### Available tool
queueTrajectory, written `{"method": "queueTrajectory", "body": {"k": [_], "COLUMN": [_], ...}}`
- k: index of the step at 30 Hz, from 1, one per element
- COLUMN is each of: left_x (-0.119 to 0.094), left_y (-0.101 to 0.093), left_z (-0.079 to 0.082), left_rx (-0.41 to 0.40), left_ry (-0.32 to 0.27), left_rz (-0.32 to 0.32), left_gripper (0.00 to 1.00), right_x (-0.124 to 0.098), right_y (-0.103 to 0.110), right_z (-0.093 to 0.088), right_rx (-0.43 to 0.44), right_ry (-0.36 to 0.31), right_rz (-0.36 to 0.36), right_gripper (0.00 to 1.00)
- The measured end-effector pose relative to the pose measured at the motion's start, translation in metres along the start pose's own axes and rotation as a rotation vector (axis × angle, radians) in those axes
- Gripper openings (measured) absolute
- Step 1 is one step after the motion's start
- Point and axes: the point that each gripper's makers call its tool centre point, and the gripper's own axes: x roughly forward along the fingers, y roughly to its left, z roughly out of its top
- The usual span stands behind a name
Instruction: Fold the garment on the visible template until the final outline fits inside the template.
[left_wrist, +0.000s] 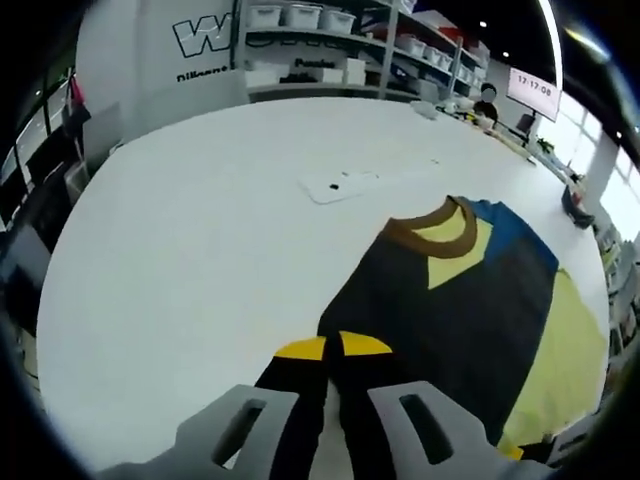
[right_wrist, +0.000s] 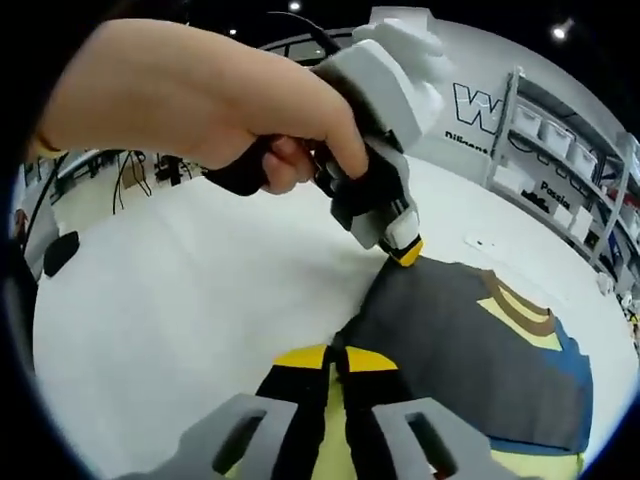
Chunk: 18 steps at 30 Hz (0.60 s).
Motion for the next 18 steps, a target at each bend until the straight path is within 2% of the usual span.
{"method": "queueTrajectory", "body": {"k": [4, 11, 12, 14, 18], "left_x": [0.0022, 0.0045, 0.0049, 0.0055, 0.0067], "left_y": [0.0037, 0.0038, 0.0061, 0.0082, 0.0075], "left_z": [0.0044, 0.0077, 0.0075, 0.0075, 0.0085], "left_rx": [0.032, 0.087, 0.044, 0.017, 0.037], "left_ry": [0.008, 0.016, 0.017, 0.015, 0.015], "left_rz": [0.046, 0.067, 0.06, 0.064, 0.072], "left_gripper": [0.03, 0.02, 0.02, 0.03, 0.02], "right_x": [-0.0016, 0.0004, 0.0011, 0.0011, 0.0015], "right_y": [0.0009, 0.0025, 0.0029, 0.0035, 0.005], "right_z": [0.0035, 0.0027, 0.0023, 0.003, 0.0027], "right_rx": [-0.06, -0.064, -0.048, -0.057, -0.074], "right_ry": [-0.017, -0.023, -0.025, -0.029, -0.035], "right_rz": [0.004, 0.007, 0.007, 0.006, 0.008], "right_gripper": [0.0, 0.0, 0.0, 0.0, 0.0]}}
